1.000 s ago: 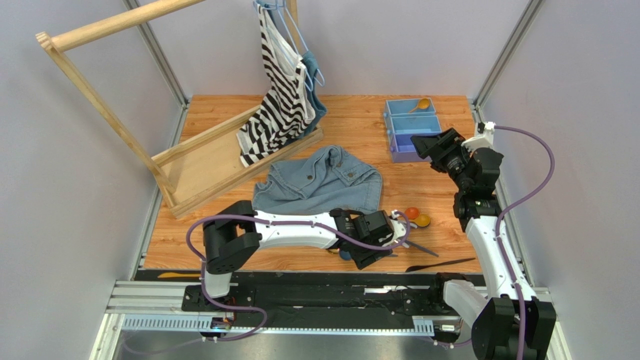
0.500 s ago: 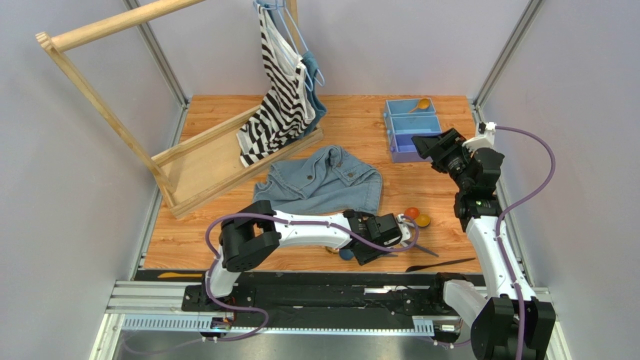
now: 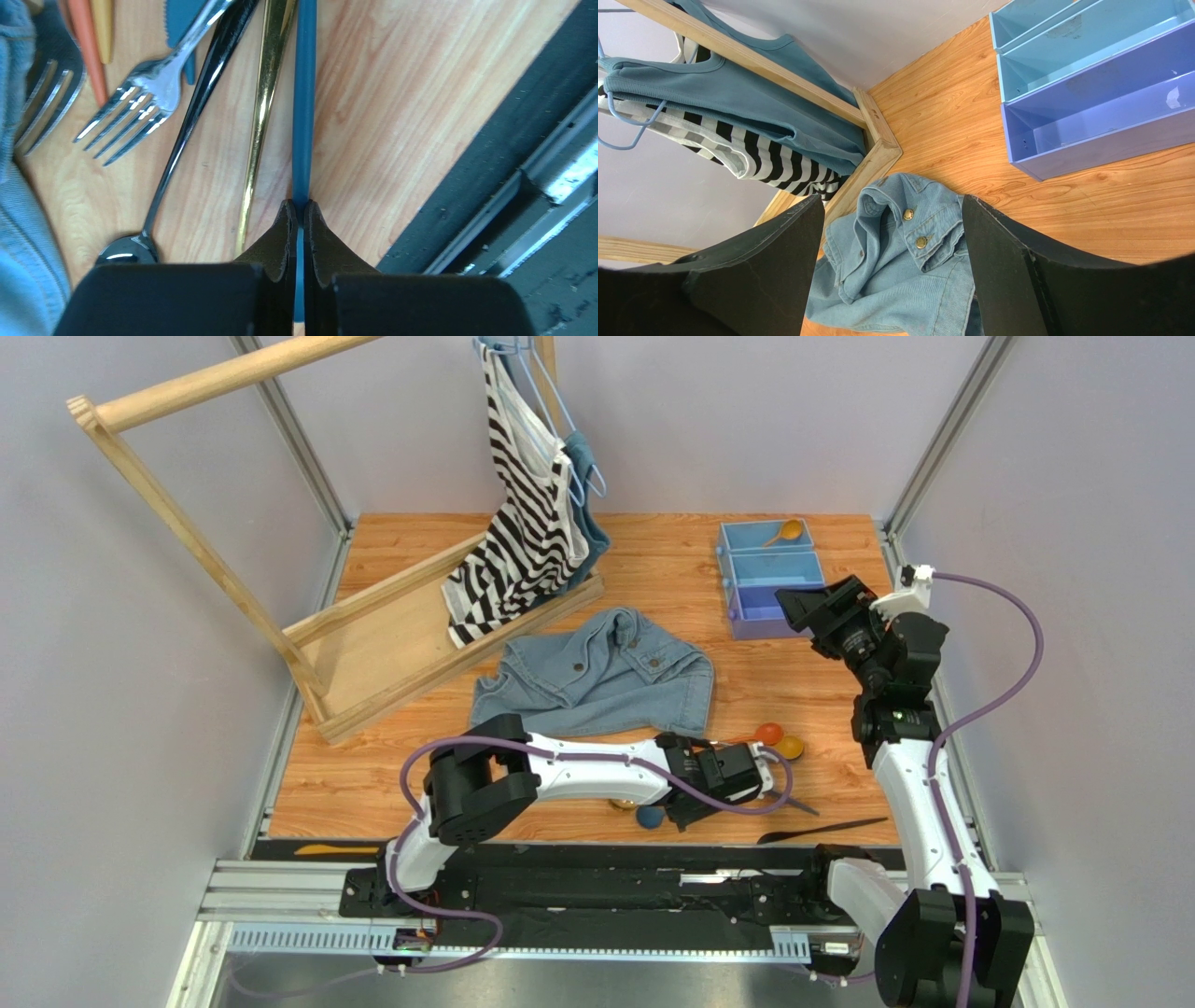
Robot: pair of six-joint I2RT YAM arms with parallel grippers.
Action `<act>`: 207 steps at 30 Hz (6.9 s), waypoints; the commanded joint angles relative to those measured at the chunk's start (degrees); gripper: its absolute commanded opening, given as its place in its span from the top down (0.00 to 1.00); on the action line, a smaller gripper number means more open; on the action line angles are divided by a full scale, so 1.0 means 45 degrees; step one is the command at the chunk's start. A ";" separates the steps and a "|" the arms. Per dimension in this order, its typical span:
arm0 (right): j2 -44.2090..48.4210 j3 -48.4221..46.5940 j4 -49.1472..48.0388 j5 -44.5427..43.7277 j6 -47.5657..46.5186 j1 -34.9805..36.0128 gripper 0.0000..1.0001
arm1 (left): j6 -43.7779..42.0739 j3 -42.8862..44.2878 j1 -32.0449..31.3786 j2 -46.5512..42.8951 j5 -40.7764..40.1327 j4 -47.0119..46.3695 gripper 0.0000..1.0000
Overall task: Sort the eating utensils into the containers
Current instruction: Place the spoon in the storage box, then pick up the spoon from the center of the board.
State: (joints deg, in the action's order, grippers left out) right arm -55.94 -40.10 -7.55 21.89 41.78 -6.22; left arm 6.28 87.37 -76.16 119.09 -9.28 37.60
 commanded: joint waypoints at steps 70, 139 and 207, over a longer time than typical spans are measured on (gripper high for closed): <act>-0.4071 -0.4116 0.2555 -0.0897 -0.2096 1.0579 0.29 | 1.1787 -1.0296 1.0889 -1.4414 0.3038 -0.6482 1.00; -0.7881 -0.6324 0.4471 0.3262 -0.5984 1.1870 1.00 | 0.9150 -1.0002 1.0987 -1.5761 0.2081 -0.4275 1.00; -0.5654 -0.1617 -0.4396 0.2498 0.0325 1.0425 0.41 | 1.6065 -1.2034 1.1124 -1.6523 0.0010 -0.9587 1.00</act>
State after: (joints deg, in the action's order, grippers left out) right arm -80.66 -45.06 -22.59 30.33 44.07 40.49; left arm 81.32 30.59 -26.46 44.56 -11.42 -3.99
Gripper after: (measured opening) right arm 0.592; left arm 0.030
